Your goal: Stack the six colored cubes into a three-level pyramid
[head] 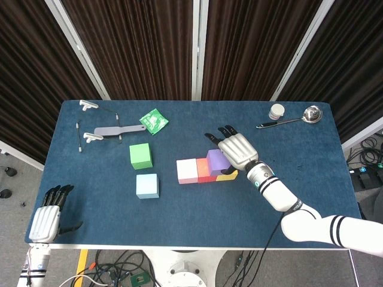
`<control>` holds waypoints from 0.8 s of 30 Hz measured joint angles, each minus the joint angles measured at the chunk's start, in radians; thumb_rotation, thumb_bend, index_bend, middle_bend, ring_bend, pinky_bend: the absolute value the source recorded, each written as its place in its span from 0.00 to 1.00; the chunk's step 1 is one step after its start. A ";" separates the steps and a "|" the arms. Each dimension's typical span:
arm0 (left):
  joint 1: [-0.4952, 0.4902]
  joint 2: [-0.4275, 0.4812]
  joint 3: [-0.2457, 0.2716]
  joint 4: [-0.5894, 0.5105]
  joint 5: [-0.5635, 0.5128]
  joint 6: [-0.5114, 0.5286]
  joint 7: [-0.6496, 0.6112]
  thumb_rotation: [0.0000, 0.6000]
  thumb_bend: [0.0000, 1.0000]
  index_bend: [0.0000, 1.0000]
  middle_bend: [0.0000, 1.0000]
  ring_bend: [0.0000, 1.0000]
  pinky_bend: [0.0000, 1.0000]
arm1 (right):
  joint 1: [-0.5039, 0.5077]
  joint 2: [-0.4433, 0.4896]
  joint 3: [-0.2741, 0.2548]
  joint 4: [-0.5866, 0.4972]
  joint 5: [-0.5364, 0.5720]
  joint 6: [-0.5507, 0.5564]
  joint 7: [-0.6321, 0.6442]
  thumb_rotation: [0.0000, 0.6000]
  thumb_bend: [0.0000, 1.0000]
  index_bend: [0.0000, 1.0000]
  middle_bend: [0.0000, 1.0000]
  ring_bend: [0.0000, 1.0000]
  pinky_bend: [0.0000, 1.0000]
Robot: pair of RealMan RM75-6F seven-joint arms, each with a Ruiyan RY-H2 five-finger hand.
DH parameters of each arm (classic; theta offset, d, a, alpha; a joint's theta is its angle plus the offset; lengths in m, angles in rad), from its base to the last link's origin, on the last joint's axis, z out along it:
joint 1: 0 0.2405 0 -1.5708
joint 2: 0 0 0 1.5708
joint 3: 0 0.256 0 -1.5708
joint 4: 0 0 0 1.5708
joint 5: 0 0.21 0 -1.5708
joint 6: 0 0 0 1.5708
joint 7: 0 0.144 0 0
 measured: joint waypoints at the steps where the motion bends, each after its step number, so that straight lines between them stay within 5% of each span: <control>1: 0.000 -0.001 0.000 0.001 0.001 0.001 -0.001 1.00 0.04 0.12 0.09 0.00 0.00 | 0.004 0.000 -0.001 0.000 0.006 -0.002 -0.003 1.00 0.11 0.00 0.48 0.05 0.00; 24: 0.000 -0.003 0.006 0.013 0.003 -0.005 -0.022 1.00 0.04 0.12 0.09 0.00 0.00 | 0.050 -0.016 -0.025 0.000 0.080 0.021 -0.060 1.00 0.11 0.00 0.48 0.05 0.00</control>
